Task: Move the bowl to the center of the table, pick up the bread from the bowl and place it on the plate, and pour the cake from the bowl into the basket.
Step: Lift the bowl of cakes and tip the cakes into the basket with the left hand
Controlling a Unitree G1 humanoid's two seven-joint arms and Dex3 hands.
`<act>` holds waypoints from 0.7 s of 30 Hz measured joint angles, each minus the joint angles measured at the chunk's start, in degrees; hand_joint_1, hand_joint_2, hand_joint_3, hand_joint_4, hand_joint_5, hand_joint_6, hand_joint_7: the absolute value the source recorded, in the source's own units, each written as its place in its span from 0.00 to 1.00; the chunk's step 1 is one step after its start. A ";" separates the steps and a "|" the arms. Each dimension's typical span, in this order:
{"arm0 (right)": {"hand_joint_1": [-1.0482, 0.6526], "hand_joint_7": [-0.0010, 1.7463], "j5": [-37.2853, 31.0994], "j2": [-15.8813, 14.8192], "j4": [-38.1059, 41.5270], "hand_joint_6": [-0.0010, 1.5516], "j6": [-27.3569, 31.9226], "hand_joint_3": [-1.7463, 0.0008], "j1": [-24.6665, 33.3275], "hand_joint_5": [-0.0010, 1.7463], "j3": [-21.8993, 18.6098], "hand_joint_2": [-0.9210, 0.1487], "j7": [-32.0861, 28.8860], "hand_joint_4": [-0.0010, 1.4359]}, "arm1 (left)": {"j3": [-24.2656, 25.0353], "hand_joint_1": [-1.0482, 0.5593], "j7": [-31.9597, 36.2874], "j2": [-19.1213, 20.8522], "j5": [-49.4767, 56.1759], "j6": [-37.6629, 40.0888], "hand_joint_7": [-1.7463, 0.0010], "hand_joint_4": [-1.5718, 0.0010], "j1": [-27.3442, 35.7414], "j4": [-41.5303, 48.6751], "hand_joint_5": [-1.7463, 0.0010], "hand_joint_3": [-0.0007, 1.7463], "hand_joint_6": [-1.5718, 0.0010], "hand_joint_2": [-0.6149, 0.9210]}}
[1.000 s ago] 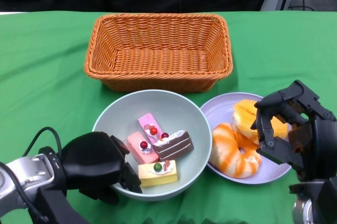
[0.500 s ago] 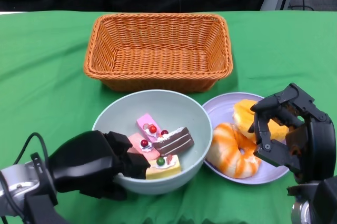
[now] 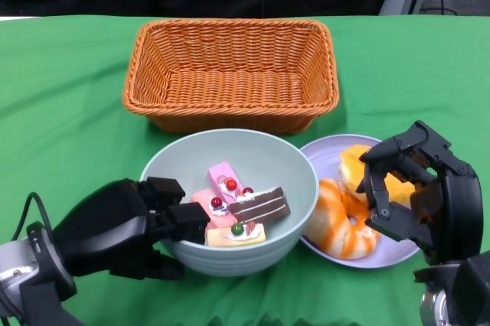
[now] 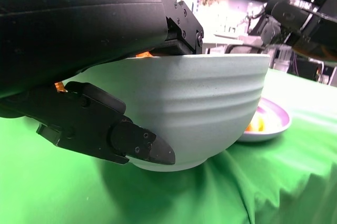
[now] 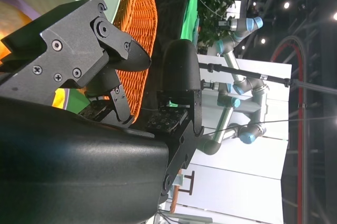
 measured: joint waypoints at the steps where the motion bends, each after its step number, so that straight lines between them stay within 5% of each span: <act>1: 0.60 0.75 0.11 0.00 0.03 0.45 0.00 0.35 -0.11 0.92 -0.02 0.37 0.14 0.52 | 0.14 0.55 0.19 0.05 0.00 -0.10 0.05 0.58 -0.06 -0.03 0.00 0.15 0.69 1.00; 5: 0.61 0.75 0.11 0.06 0.70 0.44 -0.49 0.33 -0.34 0.94 -0.03 0.38 0.31 0.52 | 1.49 0.58 0.22 1.03 -0.50 -2.46 0.14 0.57 0.13 -1.44 0.00 0.14 0.61 0.99; 13: 0.61 0.75 0.14 0.19 2.19 0.44 -1.91 0.33 -0.92 0.93 -0.06 0.38 0.32 0.52 | 5.20 0.59 -0.08 1.70 -4.23 -5.41 0.12 0.57 0.61 -4.04 0.00 0.16 0.61 0.99; 15: 0.61 0.75 0.14 0.19 2.23 0.44 -1.99 0.33 -0.93 0.93 -0.07 0.38 0.32 0.52 | 5.24 0.58 -0.54 1.70 -4.23 -5.45 0.07 0.57 0.86 -4.07 0.00 0.25 0.65 0.96; 17: 0.61 0.75 0.42 0.25 2.28 0.45 -1.97 0.34 -0.96 0.93 -0.05 0.37 0.58 0.53 | 6.37 0.57 -1.00 1.70 -4.58 -5.98 0.17 0.57 1.74 -5.14 0.00 0.33 0.58 0.93; 21: 0.62 0.75 1.08 0.32 2.51 0.46 -1.85 0.33 -1.00 0.93 -0.03 0.37 1.16 0.54 | 9.19 0.55 -1.73 1.70 -7.27 -8.21 0.22 0.56 2.69 -7.56 0.00 0.34 0.55 0.93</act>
